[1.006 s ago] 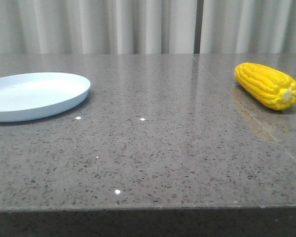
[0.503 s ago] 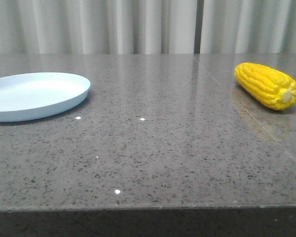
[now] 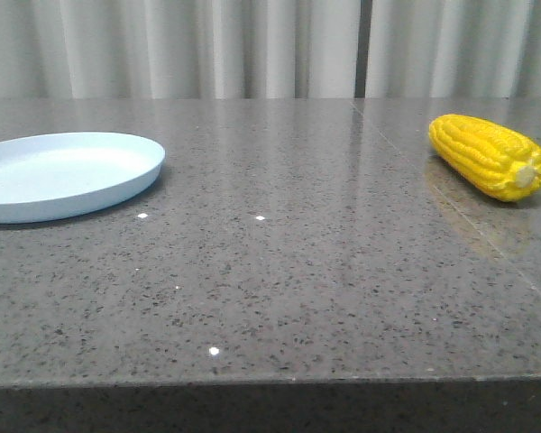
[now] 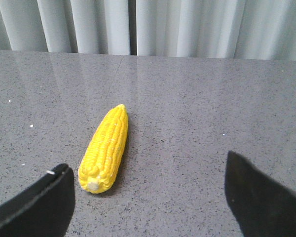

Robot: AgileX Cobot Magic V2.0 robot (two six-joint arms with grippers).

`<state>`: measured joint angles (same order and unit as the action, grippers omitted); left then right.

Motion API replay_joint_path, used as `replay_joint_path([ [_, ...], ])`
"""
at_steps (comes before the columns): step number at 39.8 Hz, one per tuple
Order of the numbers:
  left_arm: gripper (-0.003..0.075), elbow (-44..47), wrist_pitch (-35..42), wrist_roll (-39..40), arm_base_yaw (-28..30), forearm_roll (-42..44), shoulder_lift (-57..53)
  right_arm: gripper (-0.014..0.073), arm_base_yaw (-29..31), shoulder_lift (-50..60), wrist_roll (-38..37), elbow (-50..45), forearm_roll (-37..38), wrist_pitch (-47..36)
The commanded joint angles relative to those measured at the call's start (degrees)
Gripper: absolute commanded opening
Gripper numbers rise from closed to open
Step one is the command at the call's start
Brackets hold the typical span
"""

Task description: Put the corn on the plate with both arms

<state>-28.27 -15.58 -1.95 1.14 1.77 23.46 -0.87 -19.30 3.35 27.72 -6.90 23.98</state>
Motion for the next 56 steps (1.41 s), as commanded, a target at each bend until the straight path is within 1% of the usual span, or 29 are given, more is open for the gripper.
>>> replay_joint_path([
  [1,0.0609,-2.8,4.3,0.3,-0.2,-2.4,4.1,0.0644,0.3,-0.8,0.3,1.9,-0.3,-4.7],
  [5,0.0599,-4.9,3.1,0.3,-1.7,-2.8,10.3,0.0644,0.3,-0.8,0.3,1.9,-0.3,-4.7],
  [8,0.0599,-8.1,0.0,0.3,-3.4,-2.8,16.3,0.0644,0.3,-0.8,0.3,1.9,-0.3,-4.6],
  [14,0.0599,-17.8,-11.5,0.6,-6.6,-3.0,28.9,0.0644,0.3,-0.8,0.3,1.9,-0.3,-4.6],
  [17,0.0599,-23.3,-18.9,1.0,-6.7,-3.0,35.1,0.0644,0.3,-0.8,0.3,1.9,-0.3,-4.6],
  [22,0.0599,-31.1,-26.1,1.0,-6.7,-3.0,44.0,0.0644,0.3,-0.8,0.3,1.9,-0.3,-4.6],
  [27,0.0599,-35.9,-29.8,1.0,-6.7,-3.0,51.1,0.0644,0.3,-0.8,0.3,1.9,-0.3,-4.6],
  [30,0.0599,-37.7,-30.5,2.0,-6.7,-3.0,55.2,0.0644,0.3,-0.8,0.3,1.9,-0.3,-4.6],
  [35,0.0599,-38.7,-30.7,2.0,-6.7,-3.1,60.4,0.0644,0.3,-0.8,0.3,1.9,-0.3,-4.5],
  [41,0.0589,-38.7,-30.6,2.0,-6.7,-4.7,64.1,0.0644,0.3,-0.8,0.3,1.9,-0.3,-4.5],
  [44,0.0547,-38.7,-30.3,2.0,-6.7,-5.4,64.9,0.0644,0.3,-0.8,0.3,1.9,-0.3,-4.5],
  [49,0.0406,-38.7,-29.1,2.0,-6.7,-5.4,64.9,0.0644,0.3,-0.8,0.3,1.9,-0.3,-4.5],
  [54,0.0222,-38.7,-29.0,2.0,-6.7,-5.4,64.9,0.0644,0.3,-0.8,0.3,1.9,-0.3,-4.5],
  [56,0.0126,-38.7,-29.0,2.0,-6.7,-5.4,64.9,0.0644,0.3,-0.8,0.3,1.9,-0.3,-4.5],
])
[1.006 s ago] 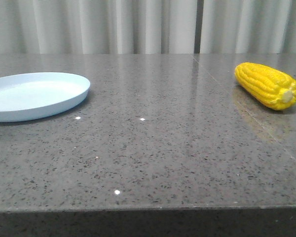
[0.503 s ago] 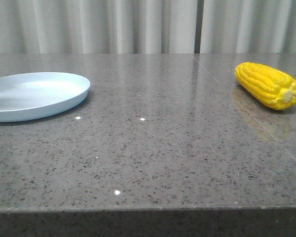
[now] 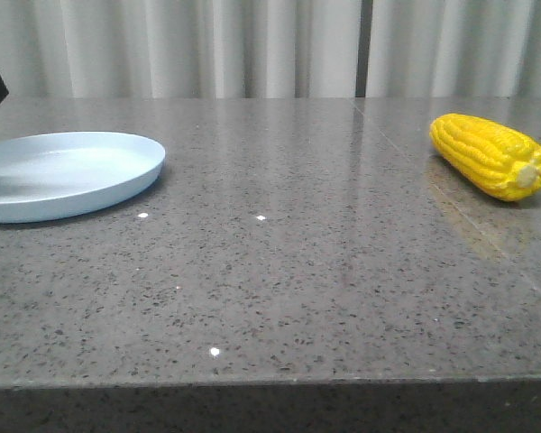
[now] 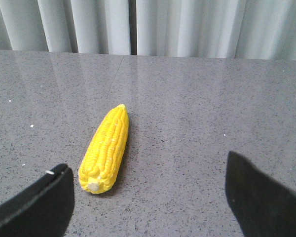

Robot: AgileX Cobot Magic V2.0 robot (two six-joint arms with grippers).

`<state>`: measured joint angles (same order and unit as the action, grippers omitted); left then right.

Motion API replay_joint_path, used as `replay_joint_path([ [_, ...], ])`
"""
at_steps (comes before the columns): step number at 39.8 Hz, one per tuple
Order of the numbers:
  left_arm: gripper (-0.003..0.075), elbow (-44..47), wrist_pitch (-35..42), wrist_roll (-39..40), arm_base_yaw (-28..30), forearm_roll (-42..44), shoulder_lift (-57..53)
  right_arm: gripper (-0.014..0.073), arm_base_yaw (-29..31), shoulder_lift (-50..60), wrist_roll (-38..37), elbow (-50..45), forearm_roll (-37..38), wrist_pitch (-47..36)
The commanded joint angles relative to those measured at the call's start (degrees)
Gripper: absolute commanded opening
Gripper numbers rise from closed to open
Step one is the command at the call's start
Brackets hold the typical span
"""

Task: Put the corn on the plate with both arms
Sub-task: 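Lower the left gripper onto the rim of the pale blue plate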

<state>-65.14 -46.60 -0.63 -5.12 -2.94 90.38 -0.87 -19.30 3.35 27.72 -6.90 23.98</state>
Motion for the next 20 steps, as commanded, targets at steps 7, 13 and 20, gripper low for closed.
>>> replay_joint_path([
  [7,-0.0020,-1.8,2.3,0.6,-0.4,-1.3,-2.1,0.0644,0.3,-0.8,0.3,1.9,-0.3,-4.5],
  [13,-0.0020,-1.9,2.5,0.6,-0.5,-5.6,-2.4,0.0644,0.3,-0.8,0.3,1.9,-0.3,-4.5],
  [20,-0.0020,-4.2,1.5,0.1,-0.5,-11.2,-3.3,0.0644,0.3,-0.8,0.3,1.9,-0.3,-4.5],
])
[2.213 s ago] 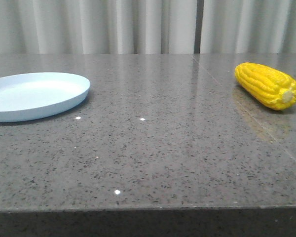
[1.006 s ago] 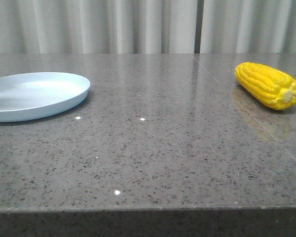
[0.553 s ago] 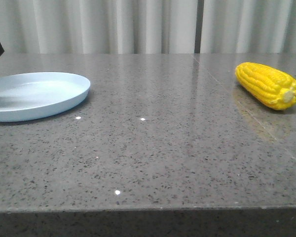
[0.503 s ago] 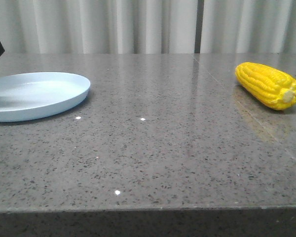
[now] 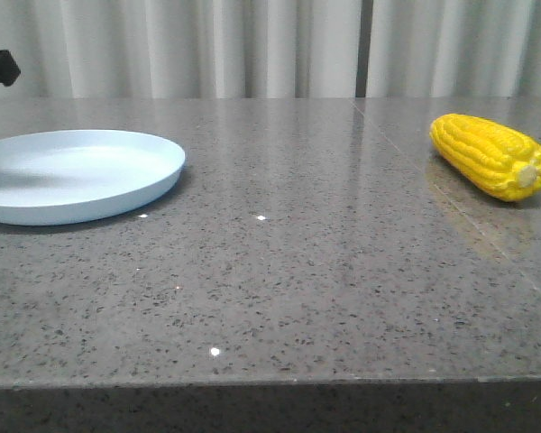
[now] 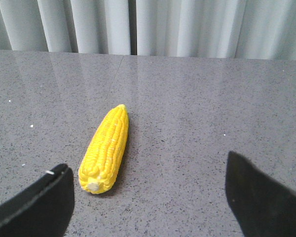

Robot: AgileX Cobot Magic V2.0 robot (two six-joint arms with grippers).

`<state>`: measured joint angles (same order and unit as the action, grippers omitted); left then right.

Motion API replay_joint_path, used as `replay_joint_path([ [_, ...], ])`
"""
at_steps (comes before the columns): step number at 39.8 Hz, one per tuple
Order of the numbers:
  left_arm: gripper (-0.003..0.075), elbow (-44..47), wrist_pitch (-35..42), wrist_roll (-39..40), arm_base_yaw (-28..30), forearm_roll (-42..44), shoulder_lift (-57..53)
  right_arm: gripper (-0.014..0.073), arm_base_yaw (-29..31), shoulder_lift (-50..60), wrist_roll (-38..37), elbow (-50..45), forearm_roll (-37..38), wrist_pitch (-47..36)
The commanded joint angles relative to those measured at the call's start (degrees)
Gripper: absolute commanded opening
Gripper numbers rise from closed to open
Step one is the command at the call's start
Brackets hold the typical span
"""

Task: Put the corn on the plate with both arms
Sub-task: 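Lower the left gripper onto the rim of the pale blue plate, then grip the plate rim and slide the plate toward the table center, then release the plate and lift the left gripper away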

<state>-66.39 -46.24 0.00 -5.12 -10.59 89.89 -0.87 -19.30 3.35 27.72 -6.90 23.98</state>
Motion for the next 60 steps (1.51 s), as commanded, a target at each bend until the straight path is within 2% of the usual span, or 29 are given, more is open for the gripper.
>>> replay_joint_path([
  [1,-0.0020,-3.7,1.0,-0.6,-0.5,-4.5,-2.8,0.0644,0.3,-0.8,0.3,1.9,-0.3,-4.5],
  [11,-0.0020,-5.6,1.1,-6.1,-1.0,-20.5,-2.4,0.0644,0.3,-0.8,0.3,1.9,-0.3,-4.5],
  [25,-0.0020,-5.6,4.3,-5.6,-9.3,-21.4,2.5,0.0644,0.3,-0.8,0.3,1.9,-0.3,-4.5],
  [36,-0.0015,-5.6,4.6,-5.6,-10.6,-21.7,5.1,0.0644,0.3,-0.8,0.3,1.9,-0.3,-4.5],
  [39,0.0034,-5.6,4.7,-5.6,-10.6,-21.7,5.1,0.0644,0.3,-0.8,0.3,1.9,-0.3,-4.5],
  [42,0.0134,-5.6,4.7,-5.6,-10.6,-21.7,5.1,0.0644,0.3,-0.8,0.3,1.9,-0.3,-4.5],
  [47,0.0372,-5.6,5.3,-6.8,-10.6,-21.4,4.4,0.0644,0.3,-0.8,0.3,1.9,-0.3,-4.5],
  [49,0.0442,-5.6,6.3,-7.5,-10.6,-21.1,3.5,0.0644,0.3,-0.8,0.3,1.9,-0.3,-4.5],
  [51,0.0482,-5.6,7.1,-7.5,-10.6,-19.9,2.0,0.0644,0.3,-0.8,0.3,1.9,-0.3,-4.5],
  [56,0.0467,-5.6,7.6,-7.5,-10.2,-13.8,-2.5,0.0644,0.3,-0.8,0.3,1.9,-0.3,-4.5],
  [60,0.0389,-4.9,6.9,-6.4,-8.4,-8.4,-6.6,0.0644,0.3,-0.8,0.3,1.9,-0.3,-4.5],
])
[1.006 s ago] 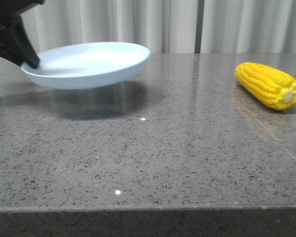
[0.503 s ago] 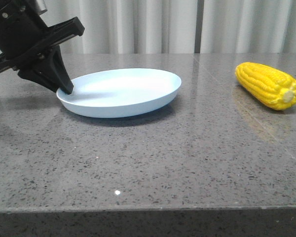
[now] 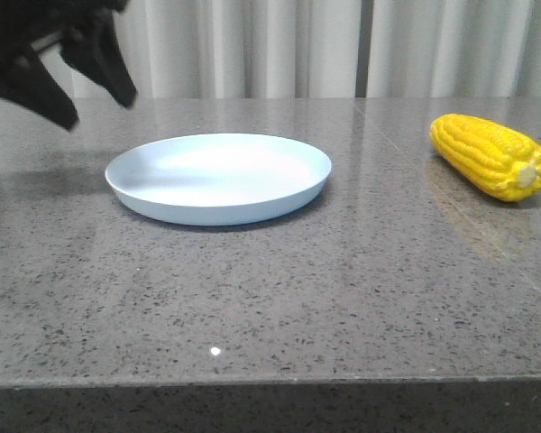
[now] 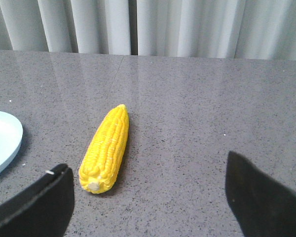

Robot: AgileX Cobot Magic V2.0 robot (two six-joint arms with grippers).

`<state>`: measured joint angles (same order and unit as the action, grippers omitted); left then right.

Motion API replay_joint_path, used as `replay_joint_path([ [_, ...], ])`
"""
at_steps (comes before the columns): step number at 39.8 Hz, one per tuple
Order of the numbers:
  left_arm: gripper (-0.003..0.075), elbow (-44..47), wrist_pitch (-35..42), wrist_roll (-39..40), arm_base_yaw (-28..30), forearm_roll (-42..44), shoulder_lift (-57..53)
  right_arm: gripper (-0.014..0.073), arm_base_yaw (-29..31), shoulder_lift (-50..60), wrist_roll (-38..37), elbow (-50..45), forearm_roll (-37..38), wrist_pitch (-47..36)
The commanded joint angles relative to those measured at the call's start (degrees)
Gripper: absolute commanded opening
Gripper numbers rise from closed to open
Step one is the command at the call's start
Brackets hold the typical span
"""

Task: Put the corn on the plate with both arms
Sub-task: 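Release the plate and lift the left gripper away, then move the right gripper above the yellow corn cob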

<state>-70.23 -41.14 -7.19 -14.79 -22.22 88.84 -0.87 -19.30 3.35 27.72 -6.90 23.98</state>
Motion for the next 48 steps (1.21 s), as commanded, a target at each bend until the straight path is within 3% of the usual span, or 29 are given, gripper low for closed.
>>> replay_joint_path([
  [1,0.0346,-0.9,1.3,1.5,2.1,4.9,-6.3,0.0644,0.3,-0.8,0.3,1.9,-0.3,-4.5],
  [8,0.0033,2.6,1.4,3.2,8.2,11.8,-13.1,0.0644,0.3,-0.8,0.3,1.9,-0.3,-4.5],
  [10,-0.0020,4.3,2.2,3.2,9.9,12.0,-15.2,0.0644,0.3,-0.8,0.3,1.9,-0.3,-4.5],
  [21,-0.0020,16.2,9.5,2.7,12.1,13.7,-29.9,0.0644,0.3,-0.8,0.3,1.9,-0.3,-4.5],
  [29,-0.0020,29.8,22.0,2.5,10.7,13.9,-46.9,0.0644,0.3,-0.8,0.3,1.9,-0.3,-4.5],
  [37,-0.0020,40.0,24.5,2.5,10.7,14.2,-63.2,0.0644,0.3,-0.8,0.3,1.9,-0.3,-4.5],
  [48,-0.0020,46.7,24.3,2.5,10.7,14.5,-80.7,0.0644,0.3,-0.8,0.3,1.9,-0.3,-4.5],
])
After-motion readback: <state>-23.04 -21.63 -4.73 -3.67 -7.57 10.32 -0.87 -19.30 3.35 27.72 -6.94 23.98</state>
